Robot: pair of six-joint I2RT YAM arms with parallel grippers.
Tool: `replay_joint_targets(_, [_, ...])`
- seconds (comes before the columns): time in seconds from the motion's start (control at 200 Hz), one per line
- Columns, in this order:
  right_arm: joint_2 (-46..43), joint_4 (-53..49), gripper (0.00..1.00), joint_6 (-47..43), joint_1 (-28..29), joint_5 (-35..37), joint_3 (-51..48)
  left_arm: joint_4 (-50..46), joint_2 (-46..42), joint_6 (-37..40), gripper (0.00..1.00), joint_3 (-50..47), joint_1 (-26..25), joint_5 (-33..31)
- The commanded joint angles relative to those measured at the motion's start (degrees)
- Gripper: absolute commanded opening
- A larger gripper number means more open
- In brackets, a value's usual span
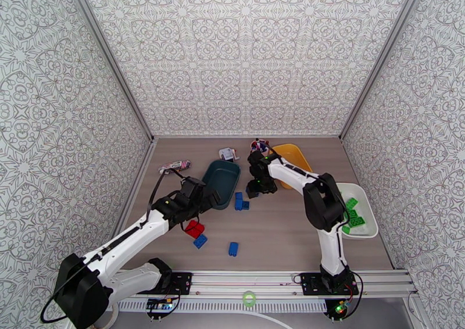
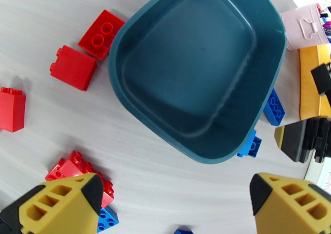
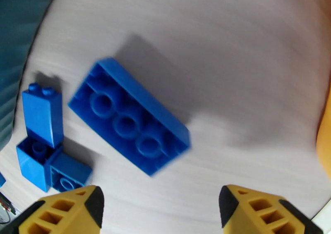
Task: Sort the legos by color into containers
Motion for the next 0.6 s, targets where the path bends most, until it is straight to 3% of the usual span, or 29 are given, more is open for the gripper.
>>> replay_joint_targets(0.0, [2.5, -2.0, 0.76, -0.1, 0.3, 2.8, 3.8, 0.2, 1.3, -0.2, 0.99, 0.6, -0.2, 1.7])
replay_joint_targets(0.37, [11.0, -6.4, 0.7, 1.4, 0.2, 4.2, 15.8, 1.0, 6.1, 1.4, 0.99, 4.5, -0.3, 2.5])
replay_joint_targets(0.595, [14.0, -8.1, 0.6, 0.8, -0.1, 3.3, 20.4, 0.7, 7.9, 2.2, 0.99, 6.6, -0.3, 2.5])
